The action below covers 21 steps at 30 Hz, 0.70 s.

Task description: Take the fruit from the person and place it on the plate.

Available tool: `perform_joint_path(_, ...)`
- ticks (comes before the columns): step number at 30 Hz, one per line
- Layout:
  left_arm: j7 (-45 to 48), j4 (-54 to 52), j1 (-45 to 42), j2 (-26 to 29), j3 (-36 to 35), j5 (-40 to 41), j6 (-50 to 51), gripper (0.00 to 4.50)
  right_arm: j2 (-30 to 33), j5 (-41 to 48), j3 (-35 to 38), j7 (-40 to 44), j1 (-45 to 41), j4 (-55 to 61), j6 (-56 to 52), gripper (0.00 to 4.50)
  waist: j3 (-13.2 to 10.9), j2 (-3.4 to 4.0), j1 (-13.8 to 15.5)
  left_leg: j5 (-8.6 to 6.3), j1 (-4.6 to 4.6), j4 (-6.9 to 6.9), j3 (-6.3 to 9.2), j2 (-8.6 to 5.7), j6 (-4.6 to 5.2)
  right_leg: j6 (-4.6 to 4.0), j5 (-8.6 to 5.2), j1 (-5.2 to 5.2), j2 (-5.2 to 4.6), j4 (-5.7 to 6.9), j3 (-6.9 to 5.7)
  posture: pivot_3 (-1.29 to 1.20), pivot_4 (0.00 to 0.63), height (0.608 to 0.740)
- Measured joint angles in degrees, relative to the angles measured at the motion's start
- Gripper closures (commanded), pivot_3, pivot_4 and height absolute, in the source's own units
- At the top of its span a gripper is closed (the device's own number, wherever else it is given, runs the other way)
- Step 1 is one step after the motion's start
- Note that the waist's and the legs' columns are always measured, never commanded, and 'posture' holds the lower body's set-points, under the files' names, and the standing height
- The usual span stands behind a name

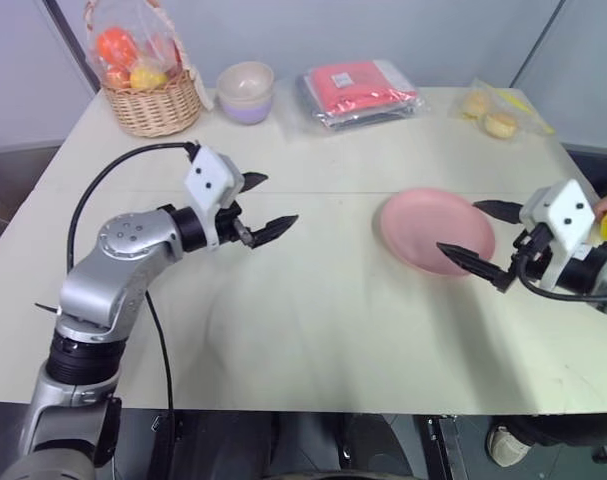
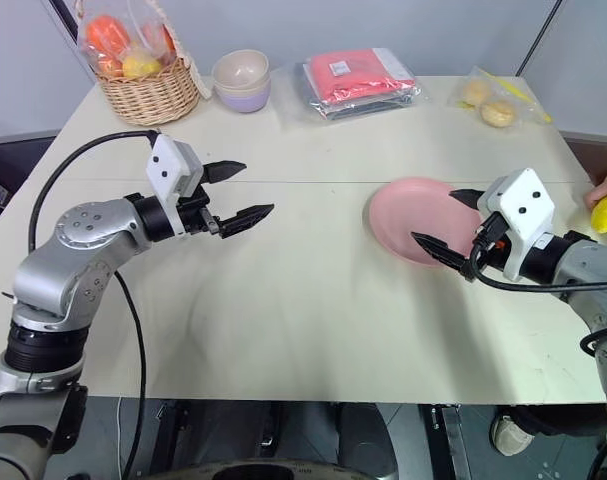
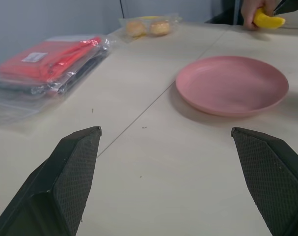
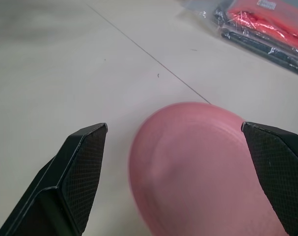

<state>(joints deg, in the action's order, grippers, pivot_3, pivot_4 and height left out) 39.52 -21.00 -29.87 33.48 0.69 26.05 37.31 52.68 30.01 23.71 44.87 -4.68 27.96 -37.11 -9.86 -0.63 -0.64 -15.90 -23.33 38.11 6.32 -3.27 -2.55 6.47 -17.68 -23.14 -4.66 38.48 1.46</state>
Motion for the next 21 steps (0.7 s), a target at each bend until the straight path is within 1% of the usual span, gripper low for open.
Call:
perform_joint_path(9,-1.06,-0.02,-0.01,-0.08,-1.15,1.65,1.29,0.07,0.26,0.16,1.34,0.01,0.41,0.23,-0.12,0.0,0.0,0.0,0.0,0.0,0.0,0.0,0.0,0.0,0.0,0.0,0.0,0.0,0.0,0.0,0.0,0.0,0.15,0.74)
perform_joint_path(21,-0.93,-0.1,-0.02,0.21,-1.4,1.6,1.22,0.07,0.27,0.27,1.43,-0.08,0.81,0.61,-0.21,0.0,0.0,0.0,0.0,0.0,0.0,0.0,0.0,0.0,0.0,0.0,0.0,0.0,0.0,0.0,0.0,0.0,0.15,0.74)
